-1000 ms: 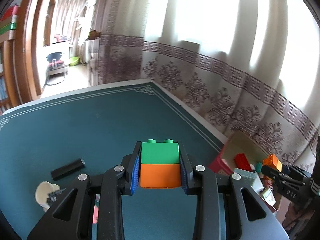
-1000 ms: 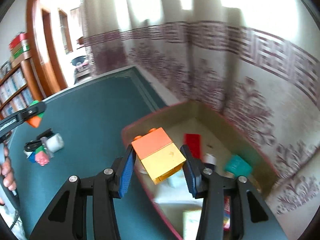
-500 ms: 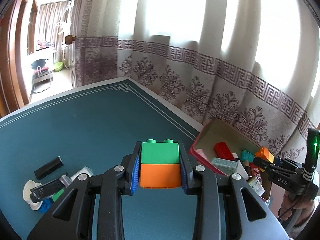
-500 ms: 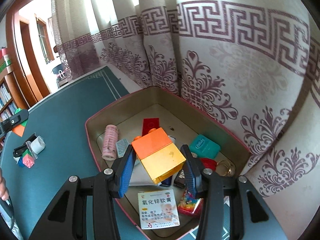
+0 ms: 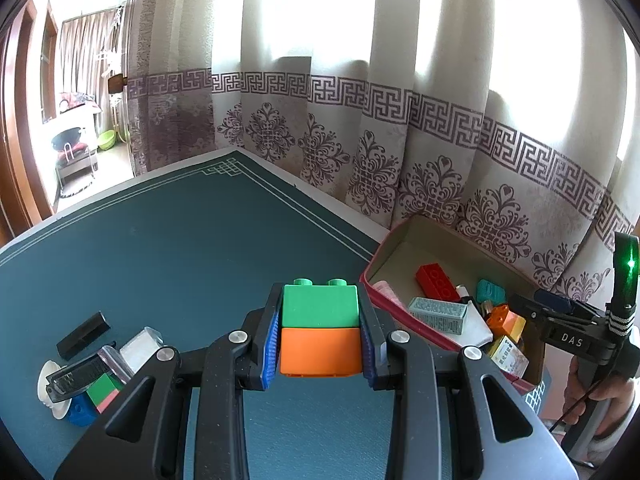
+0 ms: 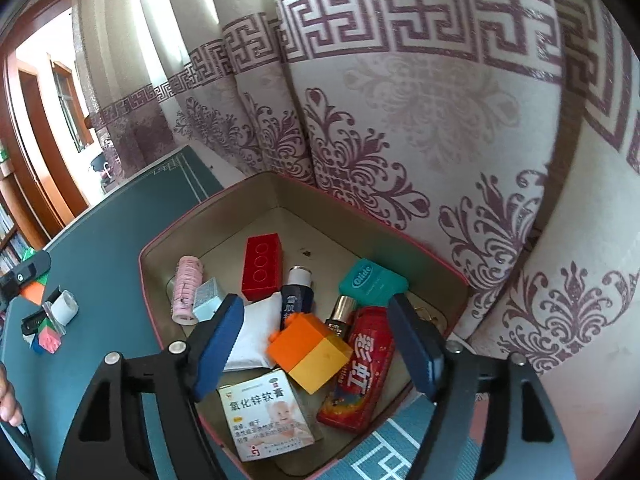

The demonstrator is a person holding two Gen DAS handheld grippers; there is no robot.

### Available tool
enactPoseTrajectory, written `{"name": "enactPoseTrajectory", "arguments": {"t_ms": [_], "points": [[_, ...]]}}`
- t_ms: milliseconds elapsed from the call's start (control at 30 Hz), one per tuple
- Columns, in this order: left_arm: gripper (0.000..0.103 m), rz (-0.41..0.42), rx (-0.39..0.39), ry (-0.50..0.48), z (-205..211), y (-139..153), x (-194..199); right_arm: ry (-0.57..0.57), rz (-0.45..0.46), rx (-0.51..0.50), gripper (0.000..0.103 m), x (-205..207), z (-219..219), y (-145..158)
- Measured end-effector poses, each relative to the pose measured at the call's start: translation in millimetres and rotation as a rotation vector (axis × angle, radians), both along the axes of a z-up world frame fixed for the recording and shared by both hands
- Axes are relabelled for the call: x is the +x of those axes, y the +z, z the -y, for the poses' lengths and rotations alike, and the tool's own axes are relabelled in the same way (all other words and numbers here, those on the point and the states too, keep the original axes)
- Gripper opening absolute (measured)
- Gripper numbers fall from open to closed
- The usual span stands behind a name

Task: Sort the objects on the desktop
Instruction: 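Carry both held Lego bricks over the cardboard box, then open both grippers over the box, dropping the Lego bricks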

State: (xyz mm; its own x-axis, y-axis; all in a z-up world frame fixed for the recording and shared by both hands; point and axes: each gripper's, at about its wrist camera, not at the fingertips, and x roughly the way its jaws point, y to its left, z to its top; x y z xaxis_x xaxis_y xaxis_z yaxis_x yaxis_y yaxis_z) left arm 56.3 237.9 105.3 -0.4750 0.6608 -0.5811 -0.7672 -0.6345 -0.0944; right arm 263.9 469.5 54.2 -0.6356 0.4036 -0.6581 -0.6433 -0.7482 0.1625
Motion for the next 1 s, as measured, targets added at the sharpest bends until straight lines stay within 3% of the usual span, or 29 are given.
{"name": "enactPoseTrajectory", "arguments": {"t_ms": [400, 667, 1000], "points": [[0.035, 0.036, -0.026, -0.026, -28.5, 0.0, 6.3, 0.04, -0.012, -0.038, 0.082, -1.8, -2.0, -7.2], [0.035, 0.039, -0.059, -0.082, -79.9, 2.8, 15.0, 0.077, -0.01, 0.013, 0.083, 0.2, -1.8, -10.9], [0.037, 0.058, -0.126, -0.126, -135.2, -9.2, 16.0, 0.048, -0.029, -0.024, 0.084, 12.0, -27.6, -16.2]]}}
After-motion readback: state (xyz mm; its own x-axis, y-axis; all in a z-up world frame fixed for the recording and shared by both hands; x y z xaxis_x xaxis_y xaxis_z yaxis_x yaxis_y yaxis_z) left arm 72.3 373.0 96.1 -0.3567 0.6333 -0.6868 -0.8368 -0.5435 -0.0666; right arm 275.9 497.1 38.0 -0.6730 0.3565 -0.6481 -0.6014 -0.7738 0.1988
